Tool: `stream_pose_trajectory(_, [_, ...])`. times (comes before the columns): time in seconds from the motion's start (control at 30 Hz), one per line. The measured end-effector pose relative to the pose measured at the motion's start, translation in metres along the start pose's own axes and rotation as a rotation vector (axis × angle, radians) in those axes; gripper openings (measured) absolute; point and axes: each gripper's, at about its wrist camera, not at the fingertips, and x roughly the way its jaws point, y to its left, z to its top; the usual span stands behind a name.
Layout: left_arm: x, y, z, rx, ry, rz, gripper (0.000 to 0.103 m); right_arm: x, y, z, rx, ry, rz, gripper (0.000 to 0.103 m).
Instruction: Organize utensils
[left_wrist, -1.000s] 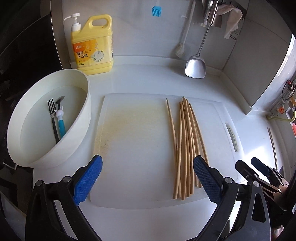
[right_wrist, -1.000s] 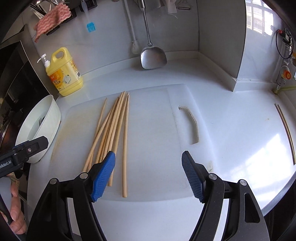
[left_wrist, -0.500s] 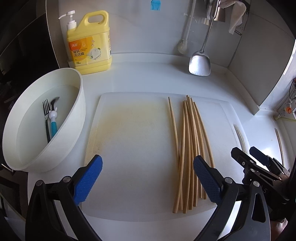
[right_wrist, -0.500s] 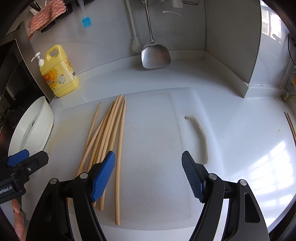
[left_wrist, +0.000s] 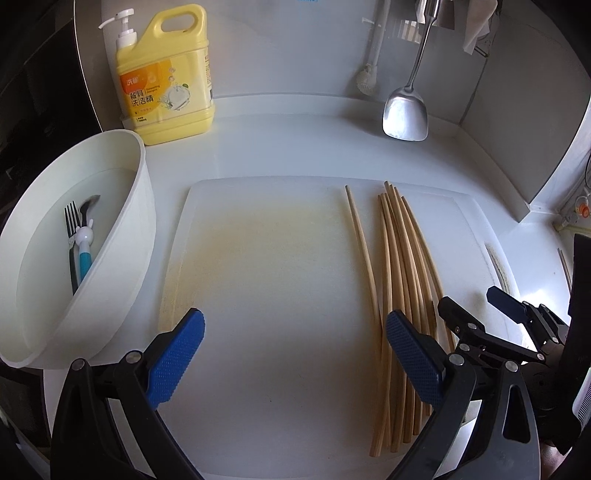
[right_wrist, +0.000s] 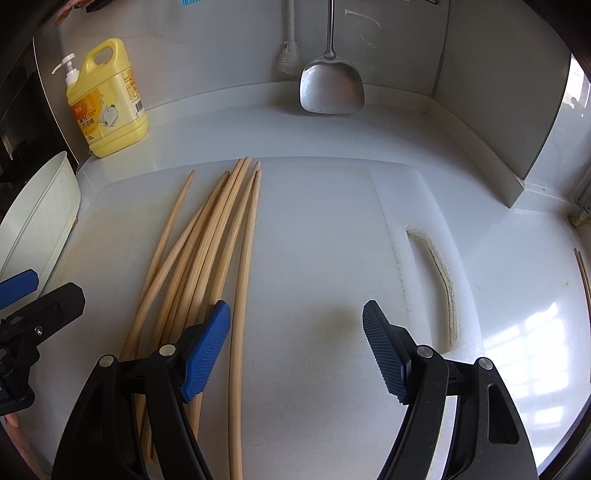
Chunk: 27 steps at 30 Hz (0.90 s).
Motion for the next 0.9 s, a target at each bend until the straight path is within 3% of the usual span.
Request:
stream_pose_trajectory(0.6, [0.031, -0.021, 0.006, 0.033, 0.014, -0.022, 0.097, 0.002, -0.033, 0.002, 0.004, -0.029, -0.056, 0.071])
stream_pose_trajectory(0.9, [0.046, -0.032, 0.005, 0.061, 0.028, 0.031, 0.097, 0.001, -0.037, 0.0, 0.016, -0.034, -0.047, 0.071])
